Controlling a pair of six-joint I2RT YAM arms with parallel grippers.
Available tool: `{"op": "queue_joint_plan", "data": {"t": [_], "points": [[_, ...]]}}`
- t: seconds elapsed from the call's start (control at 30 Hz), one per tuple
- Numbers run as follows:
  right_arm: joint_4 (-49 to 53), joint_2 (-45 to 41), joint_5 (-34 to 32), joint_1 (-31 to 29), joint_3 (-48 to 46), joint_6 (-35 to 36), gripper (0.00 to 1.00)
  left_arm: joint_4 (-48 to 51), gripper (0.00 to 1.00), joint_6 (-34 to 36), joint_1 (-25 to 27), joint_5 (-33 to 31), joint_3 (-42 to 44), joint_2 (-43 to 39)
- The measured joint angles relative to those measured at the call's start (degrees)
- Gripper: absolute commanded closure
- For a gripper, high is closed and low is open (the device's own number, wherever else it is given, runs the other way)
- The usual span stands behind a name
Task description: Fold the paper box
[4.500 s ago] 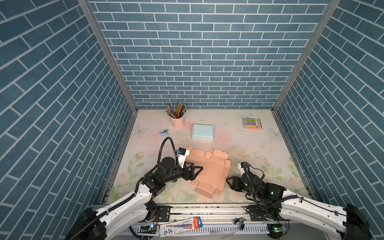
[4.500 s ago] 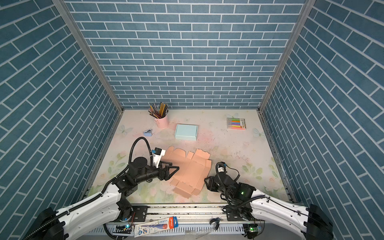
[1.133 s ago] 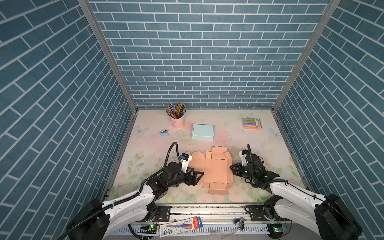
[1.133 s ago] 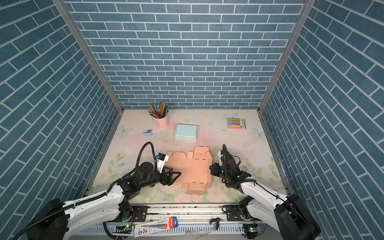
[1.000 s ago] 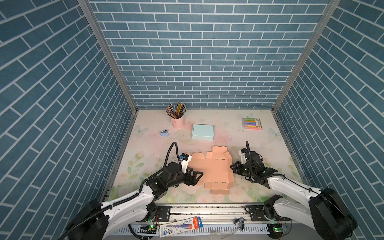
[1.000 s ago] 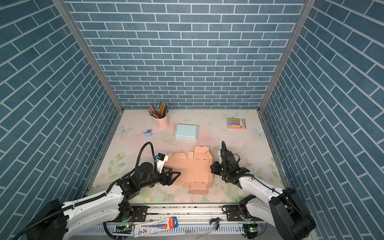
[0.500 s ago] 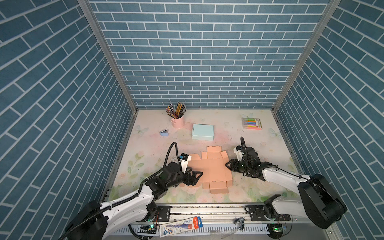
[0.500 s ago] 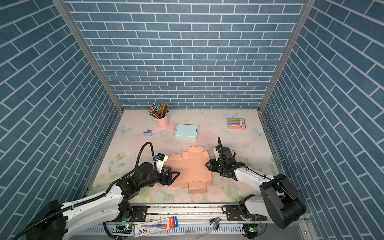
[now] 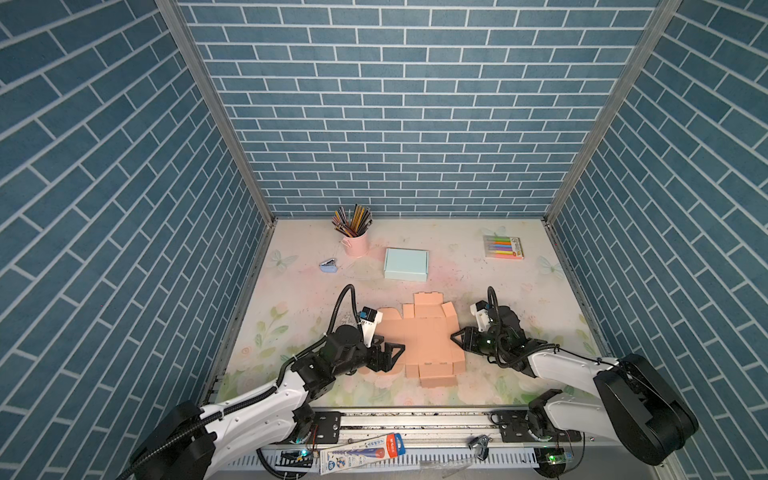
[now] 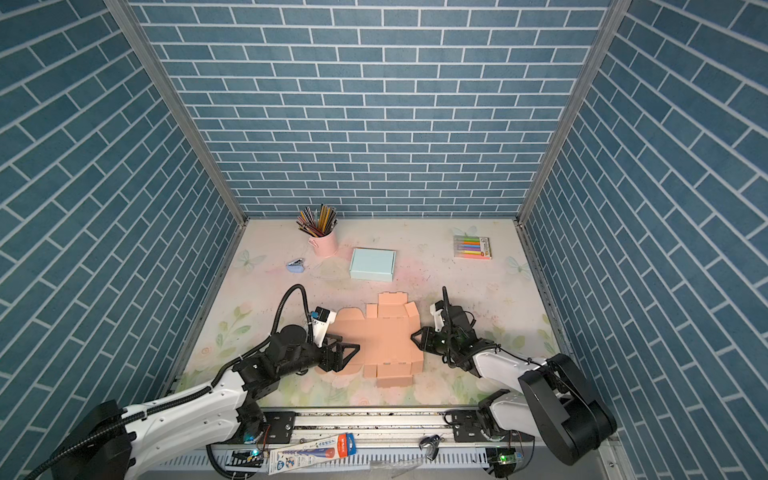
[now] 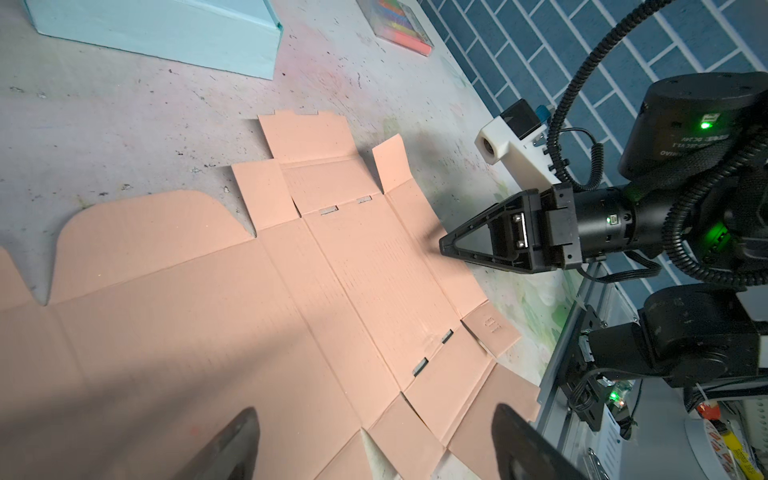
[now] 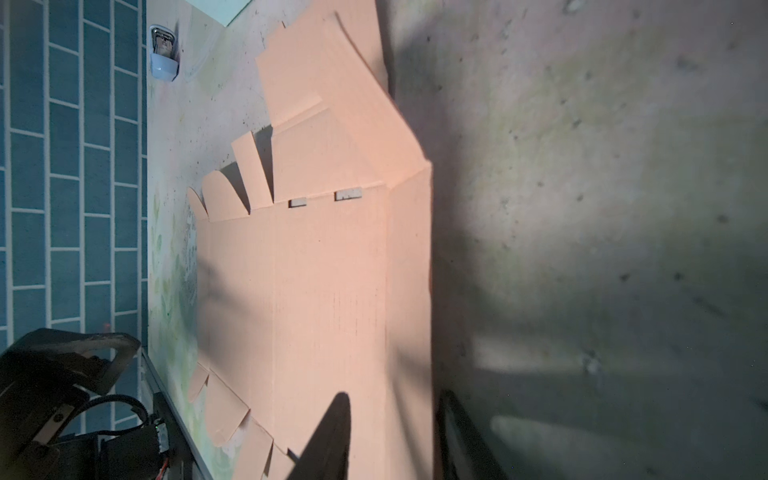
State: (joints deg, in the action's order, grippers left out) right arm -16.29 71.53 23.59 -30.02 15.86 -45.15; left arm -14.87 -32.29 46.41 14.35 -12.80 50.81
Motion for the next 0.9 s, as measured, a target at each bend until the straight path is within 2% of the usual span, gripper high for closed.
{"op": "queue_joint_plan", "data": {"t": [0.13, 0.3, 0.37, 0.53, 0.63, 0.73, 0.9], "points": [[-0.9, 0.0, 0.0, 0.0, -0.3, 0.0, 0.86, 0.0, 0.12, 0.0, 0.0, -0.1, 0.0, -0.9], [-0.4, 0.2, 0.0, 0.0, -0.1, 0.4, 0.95, 0.0, 0.12, 0.0, 0.0, -0.1, 0.0, -1.0], [1.3, 0.2, 0.2, -0.1, 1.1, 1.2, 0.97, -0.1, 0.21, 0.0, 0.0, -0.1, 0.0, -0.9], [8.6, -0.8, -1.3, -1.7, 6.3, 4.3, 0.99, -1.9, 0.69, -0.2, 0.0, 0.5, -0.2, 1.9], [11.6, -2.9, -2.0, -2.4, 7.0, 5.5, 1.0, -2.9, 0.88, -0.6, 0.0, 0.1, -1.5, 4.9], [15.0, -4.9, -3.1, -3.3, 7.2, 6.6, 1.0, -4.1, 0.94, -0.4, -0.2, -0.2, -3.9, 8.2], [19.3, -6.6, -4.6, -5.3, 8.4, 7.5, 1.0, -7.5, 0.98, -0.5, -0.8, 0.1, -8.6, 15.1]]}}
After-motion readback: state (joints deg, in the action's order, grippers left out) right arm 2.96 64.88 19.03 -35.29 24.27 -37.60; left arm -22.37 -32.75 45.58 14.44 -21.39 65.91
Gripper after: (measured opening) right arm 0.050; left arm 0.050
